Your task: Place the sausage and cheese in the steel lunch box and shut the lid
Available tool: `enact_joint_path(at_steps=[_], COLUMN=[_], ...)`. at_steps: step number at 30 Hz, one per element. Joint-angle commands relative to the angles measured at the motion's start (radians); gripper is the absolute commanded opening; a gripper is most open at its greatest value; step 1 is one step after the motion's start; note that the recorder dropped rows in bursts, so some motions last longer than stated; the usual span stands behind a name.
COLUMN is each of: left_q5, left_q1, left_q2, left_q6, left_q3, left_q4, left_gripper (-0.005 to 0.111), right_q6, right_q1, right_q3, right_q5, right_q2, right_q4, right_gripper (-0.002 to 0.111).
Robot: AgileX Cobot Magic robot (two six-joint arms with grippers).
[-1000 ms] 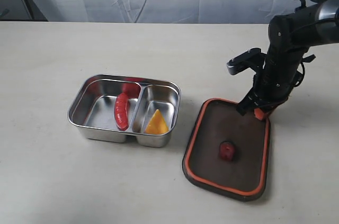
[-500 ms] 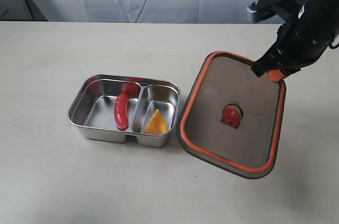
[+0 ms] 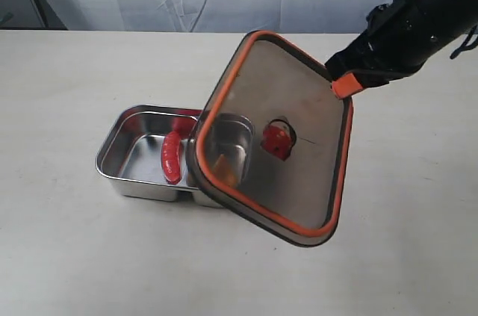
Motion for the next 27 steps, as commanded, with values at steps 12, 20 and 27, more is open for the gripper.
enact_joint_path(at_steps=[12,20,27], left_q5=[0.610,0.827,0.936], left_q1=[0.000,0.000,0.000], left_q2=[-0.002,0.100,0.172], left_q6=[-0.039,0.237,0.310], left_q3=[-0.083,-0.090,-0.090], left_q4=[-0.698,-1.064,-1.094], left_gripper=[0.006,0.040,0.054], right_q6=[-0.161,-0.175,-0.175], right_q1=[0.249,0.360,0.426], right_q3=[-0.001,-0.001,-0.001], right_q5=[-0.082,-0.108,-0.134], right_q2=[0.023,0.074,0.083], right_q4=[-0.008,-0.070,-0.094], right_gripper=[-0.001,-0.001,-0.001])
